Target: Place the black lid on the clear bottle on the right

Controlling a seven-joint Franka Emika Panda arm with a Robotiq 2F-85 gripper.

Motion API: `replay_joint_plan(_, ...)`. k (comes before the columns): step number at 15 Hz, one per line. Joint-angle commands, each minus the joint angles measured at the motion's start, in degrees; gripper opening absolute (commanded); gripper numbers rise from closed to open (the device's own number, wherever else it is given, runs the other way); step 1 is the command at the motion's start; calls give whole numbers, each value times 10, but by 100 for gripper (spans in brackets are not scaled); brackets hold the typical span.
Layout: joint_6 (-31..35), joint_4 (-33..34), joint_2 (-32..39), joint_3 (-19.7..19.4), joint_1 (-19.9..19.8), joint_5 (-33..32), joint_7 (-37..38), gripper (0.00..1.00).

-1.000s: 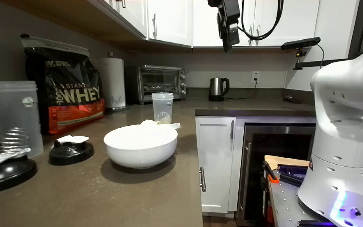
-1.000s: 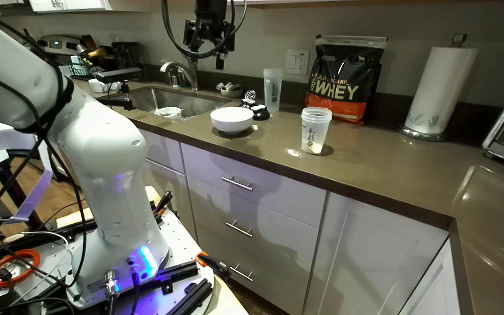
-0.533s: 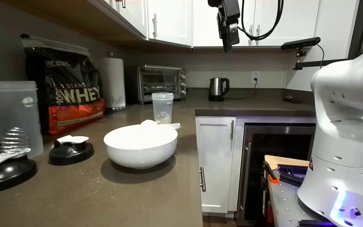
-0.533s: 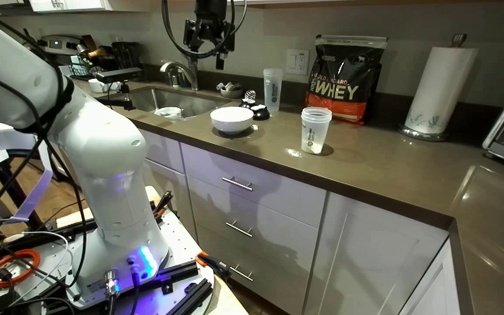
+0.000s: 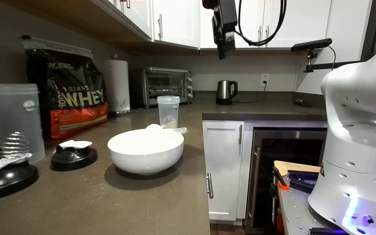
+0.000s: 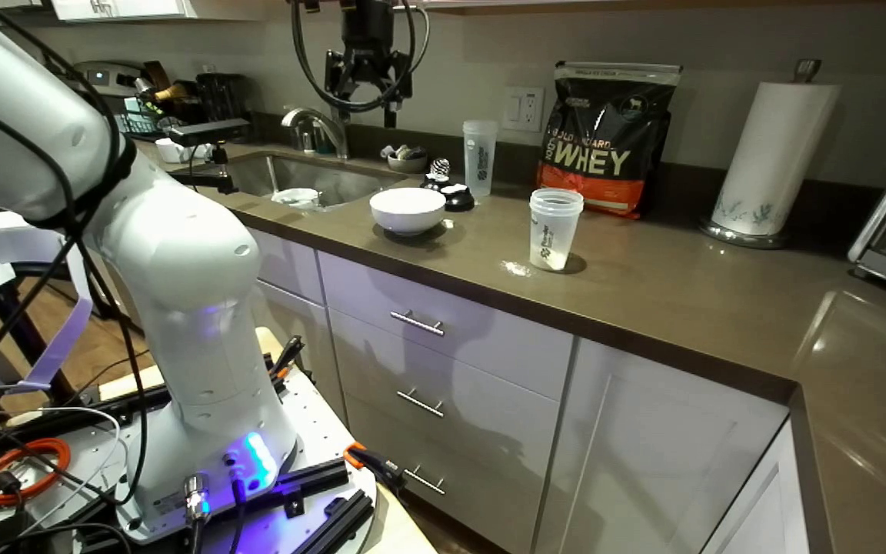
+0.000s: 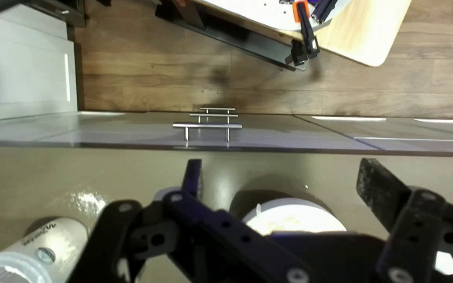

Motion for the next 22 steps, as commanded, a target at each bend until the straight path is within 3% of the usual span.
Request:
replay_joint_plan(1,87,18,40,36,11,-25,19,100)
replay_joint_plan(6,278,37,118,72,-2,-75,86,100)
replay_joint_plan(7,241,12,81,56,14,-56,59,100)
replay_joint_plan(9,272,23,109,60,11,-68,75,100)
replay_joint_plan(17,274,33,119,60,11,-69,76,100)
replay_joint_plan(22,332,40,150,70,11,-74,100,100)
